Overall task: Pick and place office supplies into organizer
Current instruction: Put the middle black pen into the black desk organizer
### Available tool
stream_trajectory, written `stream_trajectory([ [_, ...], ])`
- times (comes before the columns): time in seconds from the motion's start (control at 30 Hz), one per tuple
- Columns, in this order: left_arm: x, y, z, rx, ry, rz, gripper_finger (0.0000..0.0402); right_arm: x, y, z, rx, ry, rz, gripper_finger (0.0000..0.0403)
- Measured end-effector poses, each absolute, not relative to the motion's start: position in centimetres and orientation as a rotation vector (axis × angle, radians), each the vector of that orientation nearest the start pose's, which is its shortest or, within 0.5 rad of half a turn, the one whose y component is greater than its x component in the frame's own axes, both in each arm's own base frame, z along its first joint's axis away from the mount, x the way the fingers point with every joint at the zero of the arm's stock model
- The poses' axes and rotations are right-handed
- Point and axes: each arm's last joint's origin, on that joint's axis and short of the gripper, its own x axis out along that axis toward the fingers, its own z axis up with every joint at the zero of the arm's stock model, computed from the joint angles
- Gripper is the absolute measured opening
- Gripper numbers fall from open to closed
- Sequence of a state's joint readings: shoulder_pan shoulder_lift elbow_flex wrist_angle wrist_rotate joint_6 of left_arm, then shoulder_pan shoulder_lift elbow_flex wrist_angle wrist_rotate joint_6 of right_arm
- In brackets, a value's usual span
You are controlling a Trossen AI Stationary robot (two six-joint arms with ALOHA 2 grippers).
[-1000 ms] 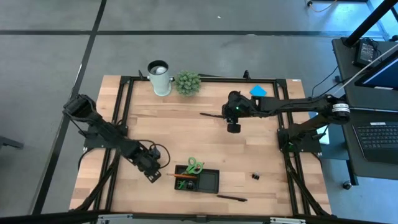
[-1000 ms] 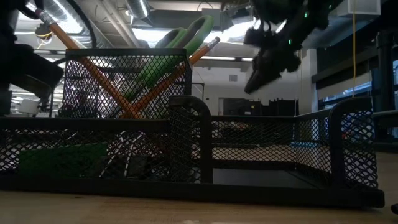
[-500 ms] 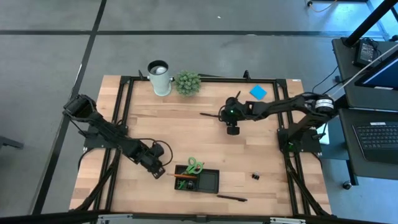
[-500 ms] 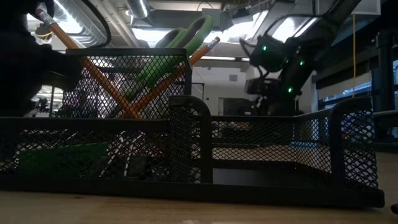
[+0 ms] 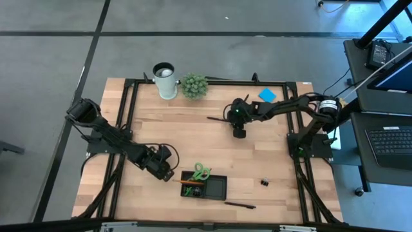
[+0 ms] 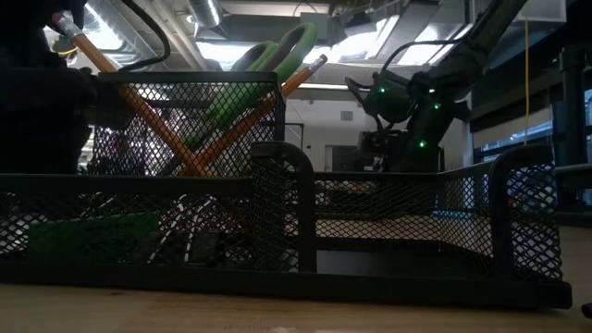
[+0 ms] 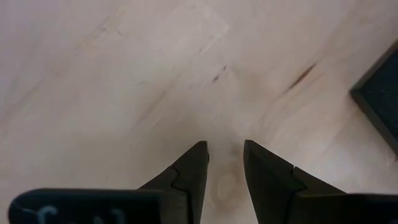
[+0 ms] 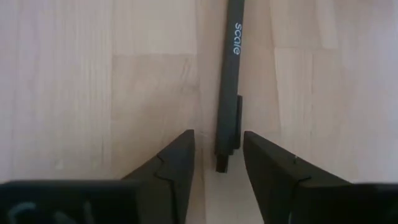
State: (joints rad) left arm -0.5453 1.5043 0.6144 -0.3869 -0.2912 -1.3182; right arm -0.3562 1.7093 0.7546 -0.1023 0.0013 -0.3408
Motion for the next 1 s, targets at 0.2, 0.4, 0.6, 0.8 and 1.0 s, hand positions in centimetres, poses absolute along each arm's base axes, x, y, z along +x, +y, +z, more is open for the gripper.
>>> stream_trajectory([
  [0.2, 20.3, -11.1, 12.3, -0.619, 1.045, 0.557, 0.0096, 27.3, -10.3, 11.4, -0.104, 1.118, -0.126, 0.0095],
  [0.4, 20.6, -10.6, 12.4, -0.629, 1.029, 0.581, 0.0093, 27.2, -10.3, 11.3, -0.099, 1.127, -0.121, 0.0038],
  [0.6, 20.9, -10.1, 12.4, -0.635, 1.017, 0.59, 0.0093, 27.1, -10.4, 11.4, -0.097, 1.134, -0.155, 0.0006],
  [0.8, 21.2, -9.1, 12.4, -0.533, 0.866, 0.704, 0.0093, 27.3, -9.7, 11.3, -0.081, 1.131, -0.167, 0.0002],
  [1.0, 21.7, -8.3, 12.6, -0.538, 0.829, 0.734, 0.0093, 27.6, -9.2, 11.4, -0.049, 1.113, -0.173, 0.0001],
])
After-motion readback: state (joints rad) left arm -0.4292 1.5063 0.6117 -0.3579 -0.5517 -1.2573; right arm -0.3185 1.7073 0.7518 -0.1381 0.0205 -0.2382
